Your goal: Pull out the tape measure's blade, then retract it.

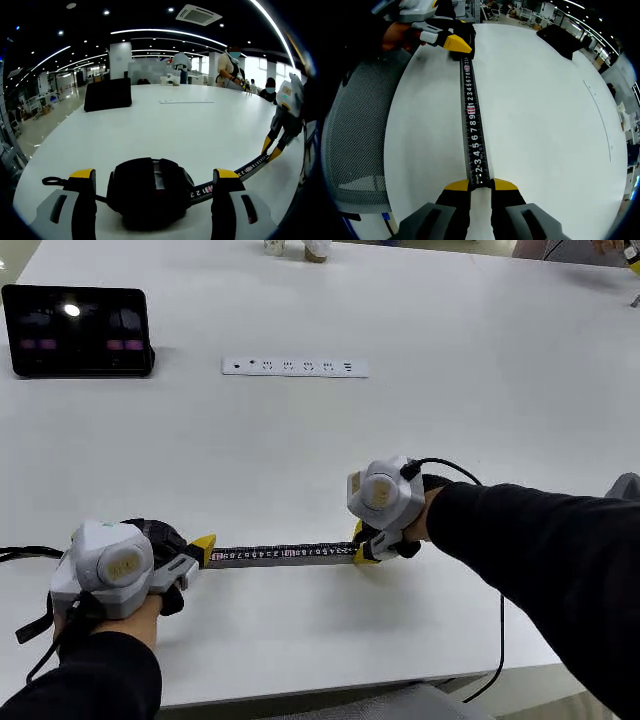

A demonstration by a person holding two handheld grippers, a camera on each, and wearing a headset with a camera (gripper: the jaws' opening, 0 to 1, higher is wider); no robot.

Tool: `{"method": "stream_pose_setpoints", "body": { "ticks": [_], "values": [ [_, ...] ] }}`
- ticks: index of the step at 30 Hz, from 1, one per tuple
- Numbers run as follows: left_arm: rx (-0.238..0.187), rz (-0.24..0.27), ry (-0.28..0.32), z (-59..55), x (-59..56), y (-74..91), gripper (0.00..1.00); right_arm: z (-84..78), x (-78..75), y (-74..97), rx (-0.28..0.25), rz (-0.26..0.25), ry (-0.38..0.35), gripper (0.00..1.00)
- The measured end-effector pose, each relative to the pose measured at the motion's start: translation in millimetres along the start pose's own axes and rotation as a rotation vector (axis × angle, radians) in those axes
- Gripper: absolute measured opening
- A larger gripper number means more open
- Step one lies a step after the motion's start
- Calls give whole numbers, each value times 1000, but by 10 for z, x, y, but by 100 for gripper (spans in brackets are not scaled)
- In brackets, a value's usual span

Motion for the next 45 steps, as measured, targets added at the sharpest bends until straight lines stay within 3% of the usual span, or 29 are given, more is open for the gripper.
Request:
{"method": "stream_pose_setpoints", "body": {
  "ticks": [8,17,22,37,45],
  "values": [
    [12,3,59,-24,42,37,85,58,-16,-12,62,5,3,12],
    [31,2,91,-16,2,55,72,41,-19,-14,56,1,-31,11],
    [42,13,100,-20,34,84,65,36,-29,-7,45,11,-37,10],
    [76,3,34,-11,24,68,63,27,-18,-10,37,6,-25,9],
    [84,-2,40,-8,28,26,63,28,-26,-21,27,15,10,9]
  ]
}}
Point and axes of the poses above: the centre of the closed fingertips' face, and the gripper's own axes: y roughly backward along the fingers, x roughly to its left, z roughly out of its top, the point moved 9 cm from there along y, roughly backward along the fingers, and after that the axes turned 15 degrees about -y, right-handed, at the moved point
